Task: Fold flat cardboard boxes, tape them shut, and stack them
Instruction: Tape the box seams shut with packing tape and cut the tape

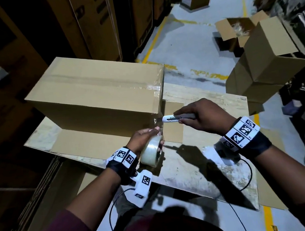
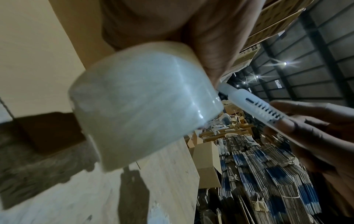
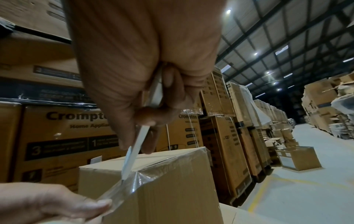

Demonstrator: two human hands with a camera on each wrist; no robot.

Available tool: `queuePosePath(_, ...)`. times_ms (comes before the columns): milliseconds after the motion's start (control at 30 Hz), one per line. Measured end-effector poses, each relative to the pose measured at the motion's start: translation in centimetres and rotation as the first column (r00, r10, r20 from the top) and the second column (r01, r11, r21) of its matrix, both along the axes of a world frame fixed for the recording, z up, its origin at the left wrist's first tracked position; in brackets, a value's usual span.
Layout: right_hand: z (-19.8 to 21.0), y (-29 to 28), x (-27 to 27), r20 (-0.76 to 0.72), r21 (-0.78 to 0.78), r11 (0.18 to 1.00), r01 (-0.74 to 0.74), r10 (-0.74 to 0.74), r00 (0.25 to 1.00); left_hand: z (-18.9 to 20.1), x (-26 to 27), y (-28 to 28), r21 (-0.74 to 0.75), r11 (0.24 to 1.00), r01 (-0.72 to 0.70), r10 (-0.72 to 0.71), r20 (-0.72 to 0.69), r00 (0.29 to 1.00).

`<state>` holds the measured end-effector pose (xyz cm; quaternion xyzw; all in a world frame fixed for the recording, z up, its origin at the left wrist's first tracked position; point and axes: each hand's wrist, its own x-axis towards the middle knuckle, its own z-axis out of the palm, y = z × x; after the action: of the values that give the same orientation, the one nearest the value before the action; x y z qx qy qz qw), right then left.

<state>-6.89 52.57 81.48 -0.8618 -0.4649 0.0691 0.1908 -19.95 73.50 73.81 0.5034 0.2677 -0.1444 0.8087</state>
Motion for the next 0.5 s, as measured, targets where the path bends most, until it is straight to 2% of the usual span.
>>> queuePosePath(133,0.0,0.8,-0.9,0.148,-0.054,0.997,-0.046,0.054,0.988,-0.1,-0.1,0.0,0.029,1.0,-0.005,0.005,0.009,1.0)
queuePosePath(500,2.0,3.0,-3.7,0.317,-0.364,0.931,-0.007,0.131,0.939,-0.7,-0.5,0.3,0.037,0.999,0.0,-0.001,0.021,1.0)
